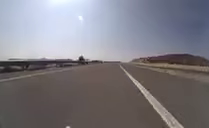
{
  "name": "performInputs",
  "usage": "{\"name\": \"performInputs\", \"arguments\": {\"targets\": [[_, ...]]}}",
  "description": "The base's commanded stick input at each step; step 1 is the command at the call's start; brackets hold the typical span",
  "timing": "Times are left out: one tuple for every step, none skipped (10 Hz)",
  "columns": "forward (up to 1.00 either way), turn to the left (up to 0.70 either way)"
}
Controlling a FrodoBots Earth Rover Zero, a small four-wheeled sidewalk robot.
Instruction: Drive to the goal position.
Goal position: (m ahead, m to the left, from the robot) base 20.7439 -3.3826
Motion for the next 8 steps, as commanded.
{"name": "performInputs", "arguments": {"targets": [[1.0, 0.0], [1.0, 0.0], [1.0, 0.0], [1.0, 0.0], [1.0, 0.0], [1.0, 0.0], [1.0, 0.0], [1.0, 0.0]]}}
